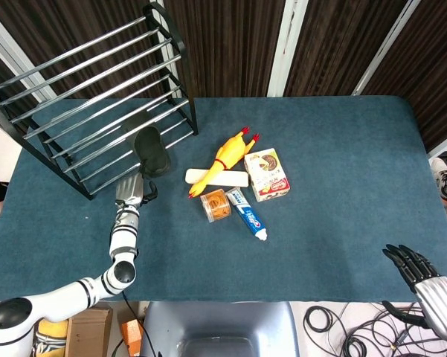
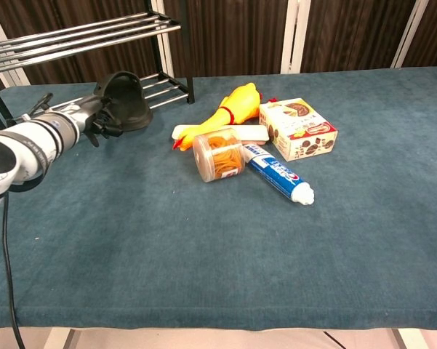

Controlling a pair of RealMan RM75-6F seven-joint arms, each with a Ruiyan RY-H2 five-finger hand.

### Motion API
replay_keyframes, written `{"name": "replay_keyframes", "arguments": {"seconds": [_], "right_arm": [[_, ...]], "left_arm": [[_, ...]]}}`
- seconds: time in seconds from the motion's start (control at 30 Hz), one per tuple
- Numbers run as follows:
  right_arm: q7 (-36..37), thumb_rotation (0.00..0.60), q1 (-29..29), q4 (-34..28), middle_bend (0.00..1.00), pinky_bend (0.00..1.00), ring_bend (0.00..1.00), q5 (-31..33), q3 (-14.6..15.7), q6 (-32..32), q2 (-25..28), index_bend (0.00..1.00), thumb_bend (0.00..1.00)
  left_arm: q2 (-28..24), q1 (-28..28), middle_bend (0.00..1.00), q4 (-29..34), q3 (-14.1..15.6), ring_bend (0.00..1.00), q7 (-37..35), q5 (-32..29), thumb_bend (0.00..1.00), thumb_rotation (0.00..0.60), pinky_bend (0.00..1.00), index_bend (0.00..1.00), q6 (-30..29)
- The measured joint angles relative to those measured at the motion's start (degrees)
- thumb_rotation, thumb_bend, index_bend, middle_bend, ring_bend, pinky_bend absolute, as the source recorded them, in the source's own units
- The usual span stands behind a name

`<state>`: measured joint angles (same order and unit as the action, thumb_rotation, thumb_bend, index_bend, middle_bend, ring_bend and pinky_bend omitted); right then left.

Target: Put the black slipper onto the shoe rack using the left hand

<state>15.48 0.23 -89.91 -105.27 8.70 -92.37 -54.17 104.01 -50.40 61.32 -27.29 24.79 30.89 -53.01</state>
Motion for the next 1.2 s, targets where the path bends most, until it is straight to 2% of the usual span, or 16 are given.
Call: {"name": "replay_keyframes", "arguments": {"seconds": [0.3, 0.5, 0.8, 0.93, 1.0, 1.03, 1.1, 1.2], "right_arm": [[0.73, 0.600, -0.04, 0.28, 0.06, 0.15, 0.03, 0.01, -0.10, -0.41, 0.17, 0.00, 0.16], [0.73, 0.600, -0.09, 0.31, 0.06, 0.15, 0.03, -0.09, -0.09, -0.46, 0.11, 0.00, 0.16], [0.47, 0.600, -0.04, 0.28, 0.06, 0.15, 0.03, 0.00, -0.14, -0.24, 0.05, 0.00, 0.16], [0.07, 0.600, -0.05, 0.17, 0.06, 0.15, 0.03, -0.16, -0.11, -0.20, -0.05, 0.00, 0.16], [-0.22, 0.600, -0.05, 0.13, 0.06, 0.15, 0.03, -0.18, -0.09, -0.08, -0.12, 0.00, 0.16], [-0.35, 0.600, -0.03, 0.08, 0.06, 0.15, 0.03, -0.19, -0.08, 0.05, -0.15, 0.00, 0.16], [-0.63, 0.600, 0.06, -0.05, 0.06, 0.15, 0.03, -0.16, -0.06, 0.37, -0.20, 0.00, 0.16], [-1.02, 0.600, 0.10, -0.24, 0.06, 0.15, 0.03, 0.06, -0.13, 0.61, -0.28, 0.00, 0.16]], "left_arm": [[2.78, -1.39, 0.30, -5.99, -1.39, 0.30, -8.21, 4.32, 0.69, 0.449, 0.39, 0.00, 0.95], [4.12, -1.91, 0.28, -9.43, -1.83, 0.28, -14.04, 8.15, 0.69, 0.535, 0.38, 0.00, 2.54], [4.63, -2.42, 0.26, -11.39, -2.05, 0.26, -16.22, 10.27, 0.69, 0.537, 0.38, 0.00, 2.96], [3.65, -1.55, 0.30, -8.74, -1.52, 0.32, -16.26, 11.37, 0.67, 0.471, 0.40, 0.00, 1.47], [2.59, -0.72, 0.31, -6.02, -0.96, 0.32, -16.03, 11.96, 0.61, 0.472, 0.40, 0.00, 0.82], [1.93, -0.26, 0.31, -4.47, -0.65, 0.32, -15.83, 12.21, 0.54, 0.475, 0.40, 0.00, 0.55], [-0.18, 1.16, 0.30, 0.34, 0.36, 0.32, -15.26, 13.08, 0.46, 0.446, 0.41, 0.00, -0.38], [-4.42, 4.09, 0.28, 9.68, 2.62, 0.30, -14.52, 15.37, 0.41, 0.404, 0.41, 0.00, -2.44]]}}
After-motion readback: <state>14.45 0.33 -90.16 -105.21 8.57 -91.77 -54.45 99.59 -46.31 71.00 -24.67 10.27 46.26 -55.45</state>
